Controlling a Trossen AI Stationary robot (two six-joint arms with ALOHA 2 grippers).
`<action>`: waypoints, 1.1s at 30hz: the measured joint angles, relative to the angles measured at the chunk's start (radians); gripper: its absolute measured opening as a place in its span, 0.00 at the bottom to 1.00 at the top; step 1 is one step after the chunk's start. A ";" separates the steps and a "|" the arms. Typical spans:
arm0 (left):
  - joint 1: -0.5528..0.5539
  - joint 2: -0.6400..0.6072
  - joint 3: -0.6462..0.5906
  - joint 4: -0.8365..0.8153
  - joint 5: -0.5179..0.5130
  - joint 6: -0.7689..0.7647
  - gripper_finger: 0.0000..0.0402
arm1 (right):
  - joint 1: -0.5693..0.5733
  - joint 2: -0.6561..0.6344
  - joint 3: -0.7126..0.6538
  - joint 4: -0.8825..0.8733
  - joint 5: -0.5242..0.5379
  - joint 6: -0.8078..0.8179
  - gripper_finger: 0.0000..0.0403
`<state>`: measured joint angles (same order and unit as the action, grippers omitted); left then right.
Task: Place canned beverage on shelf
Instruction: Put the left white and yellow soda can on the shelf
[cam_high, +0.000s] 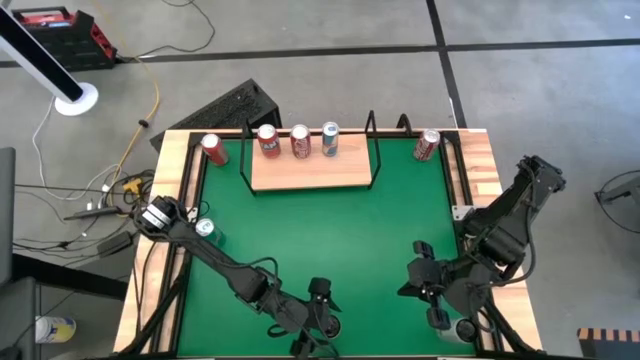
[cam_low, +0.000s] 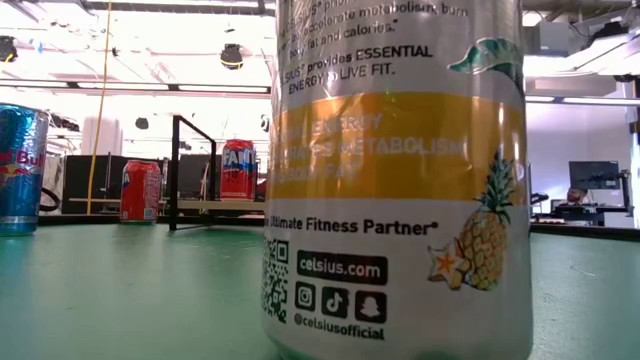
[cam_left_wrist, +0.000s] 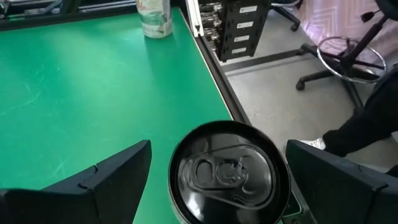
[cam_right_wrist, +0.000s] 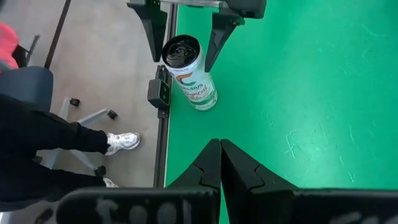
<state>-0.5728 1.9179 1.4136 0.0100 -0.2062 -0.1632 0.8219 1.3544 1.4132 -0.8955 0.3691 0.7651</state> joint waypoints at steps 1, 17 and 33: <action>0.001 0.000 0.000 0.000 0.000 0.002 0.89 | 0.000 0.000 0.000 0.000 0.000 -0.005 0.07; 0.028 -0.001 0.000 -0.035 0.117 -0.007 0.59 | -0.049 0.000 0.000 -0.011 -0.002 -0.040 0.07; 0.099 -0.254 -0.001 -0.299 0.151 0.221 0.59 | -0.077 0.000 0.000 0.014 0.076 0.019 0.07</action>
<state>-0.4735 1.6635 1.4128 -0.2886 -0.0553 0.0581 0.7453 1.3544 1.4132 -0.8814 0.4451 0.7840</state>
